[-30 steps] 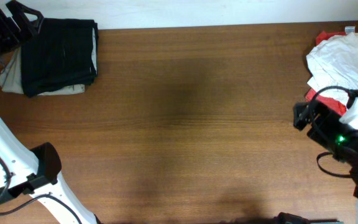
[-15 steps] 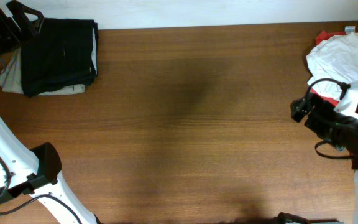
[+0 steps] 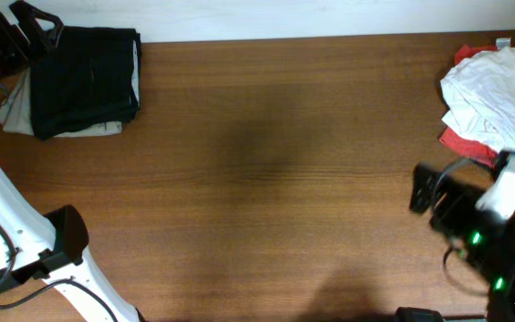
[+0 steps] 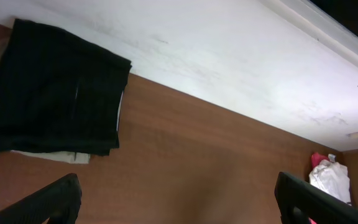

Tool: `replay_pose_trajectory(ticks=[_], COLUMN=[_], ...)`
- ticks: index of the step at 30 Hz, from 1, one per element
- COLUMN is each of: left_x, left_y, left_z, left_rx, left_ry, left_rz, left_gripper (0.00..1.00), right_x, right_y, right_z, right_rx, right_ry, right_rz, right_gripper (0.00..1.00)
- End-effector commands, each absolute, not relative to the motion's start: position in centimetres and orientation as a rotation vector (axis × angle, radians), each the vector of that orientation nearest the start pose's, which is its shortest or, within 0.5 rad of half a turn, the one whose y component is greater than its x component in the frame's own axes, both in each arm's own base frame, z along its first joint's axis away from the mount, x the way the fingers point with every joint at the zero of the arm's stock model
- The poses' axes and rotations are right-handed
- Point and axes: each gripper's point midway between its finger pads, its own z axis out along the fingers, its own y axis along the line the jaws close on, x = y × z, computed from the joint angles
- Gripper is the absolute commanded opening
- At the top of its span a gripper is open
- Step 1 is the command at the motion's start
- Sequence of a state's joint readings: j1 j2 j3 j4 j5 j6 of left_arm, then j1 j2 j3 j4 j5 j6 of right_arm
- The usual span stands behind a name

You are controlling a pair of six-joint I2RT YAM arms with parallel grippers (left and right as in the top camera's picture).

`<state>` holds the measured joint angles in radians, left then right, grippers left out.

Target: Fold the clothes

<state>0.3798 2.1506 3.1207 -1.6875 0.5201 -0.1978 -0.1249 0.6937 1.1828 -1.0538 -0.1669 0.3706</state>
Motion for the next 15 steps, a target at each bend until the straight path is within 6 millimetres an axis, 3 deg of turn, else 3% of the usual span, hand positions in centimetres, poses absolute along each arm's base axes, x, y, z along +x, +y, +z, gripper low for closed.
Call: replay_pose_trajectory(ticks=[1, 7, 15], left_x=[42.5, 42.5, 42.5], left_y=[7.8, 7.8, 7.7], left_z=[42.1, 42.1, 42.1], left_rx=[-0.360, -0.360, -0.360], left_ry=[2.196, 2.196, 2.196], left_rz=[-0.495, -0.495, -0.495], left_gripper=[0.99, 0.99, 0.99], right_x=[19.7, 20.8, 23.7], right_y=[0.3, 1.9, 2.7], right_z=[28.6, 23.5, 20.3], right_rx=[0.408, 0.271, 0.207], right_ry=[2.047, 1.824, 1.625], right_rz=[0.291, 0.365, 0.397], right_gripper=[0.99, 0.99, 0.99])
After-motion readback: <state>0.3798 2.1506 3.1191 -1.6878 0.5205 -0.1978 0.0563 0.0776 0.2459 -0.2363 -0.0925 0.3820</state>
